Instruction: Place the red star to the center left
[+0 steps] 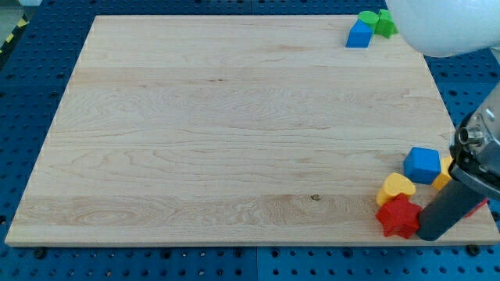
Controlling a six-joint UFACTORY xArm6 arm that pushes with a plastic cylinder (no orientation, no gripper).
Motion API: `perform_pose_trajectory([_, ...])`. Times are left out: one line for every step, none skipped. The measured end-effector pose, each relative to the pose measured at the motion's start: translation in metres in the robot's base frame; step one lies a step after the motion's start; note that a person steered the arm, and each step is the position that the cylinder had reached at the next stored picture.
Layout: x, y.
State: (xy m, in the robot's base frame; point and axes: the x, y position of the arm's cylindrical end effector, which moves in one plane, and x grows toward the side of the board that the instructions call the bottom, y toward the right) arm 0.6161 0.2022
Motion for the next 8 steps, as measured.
perform_pose_trajectory([-0.007, -0.013])
perform_pose_trajectory([-0.014, -0.038])
perform_pose_trajectory([-0.014, -0.082])
perform_pose_trajectory([-0.016, -0.130])
perform_pose_trajectory([-0.030, -0.166])
perform_pose_trajectory([-0.054, -0.183])
perform_pose_trajectory([-0.057, -0.174])
perform_pose_trajectory([-0.056, -0.147])
